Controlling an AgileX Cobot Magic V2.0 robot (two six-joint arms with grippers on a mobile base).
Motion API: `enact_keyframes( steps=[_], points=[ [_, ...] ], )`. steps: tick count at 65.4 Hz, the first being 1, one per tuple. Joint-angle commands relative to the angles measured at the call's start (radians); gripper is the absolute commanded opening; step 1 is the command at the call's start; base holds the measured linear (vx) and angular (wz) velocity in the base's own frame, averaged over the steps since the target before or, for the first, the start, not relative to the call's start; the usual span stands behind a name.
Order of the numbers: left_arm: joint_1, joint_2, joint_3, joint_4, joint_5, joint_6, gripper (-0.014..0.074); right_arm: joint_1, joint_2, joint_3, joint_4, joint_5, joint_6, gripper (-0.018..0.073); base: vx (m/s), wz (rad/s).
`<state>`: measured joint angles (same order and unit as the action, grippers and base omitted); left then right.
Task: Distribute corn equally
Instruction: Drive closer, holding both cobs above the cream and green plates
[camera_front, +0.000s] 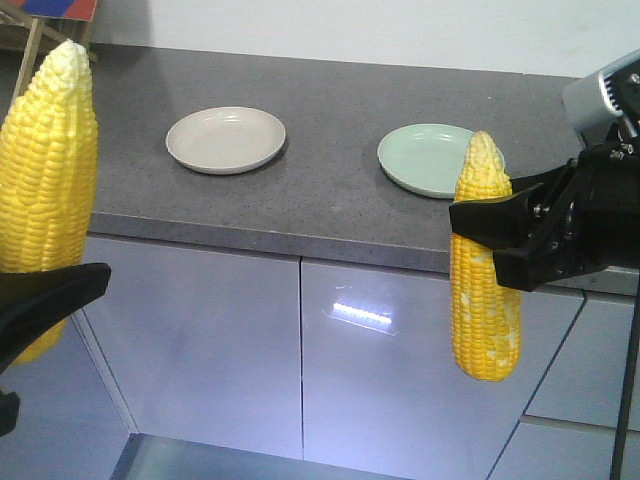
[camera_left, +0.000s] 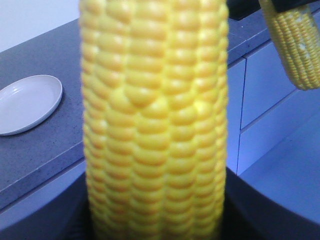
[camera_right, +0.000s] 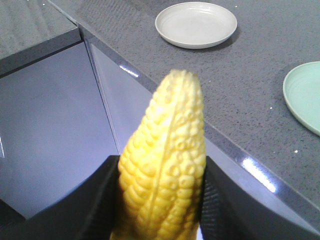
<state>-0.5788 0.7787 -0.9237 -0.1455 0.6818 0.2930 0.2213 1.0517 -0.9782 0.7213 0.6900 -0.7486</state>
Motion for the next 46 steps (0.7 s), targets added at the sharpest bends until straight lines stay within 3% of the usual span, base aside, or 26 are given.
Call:
enact_keyframes(
  steps=[1, 46],
  points=[
    [-0.003, -0.008, -0.022, -0.011, -0.075, -0.009, 0.0354, -0.006, -0.019, -0.028, 0.028, -0.043, -0.008, 0.0153, 0.13, -0.05],
    [-0.003, -0.008, -0.022, -0.011, -0.075, -0.009, 0.0354, -0.006, -0.019, -0.028, 0.028, -0.043, -0.008, 0.0153, 0.12, -0.05]
  ],
)
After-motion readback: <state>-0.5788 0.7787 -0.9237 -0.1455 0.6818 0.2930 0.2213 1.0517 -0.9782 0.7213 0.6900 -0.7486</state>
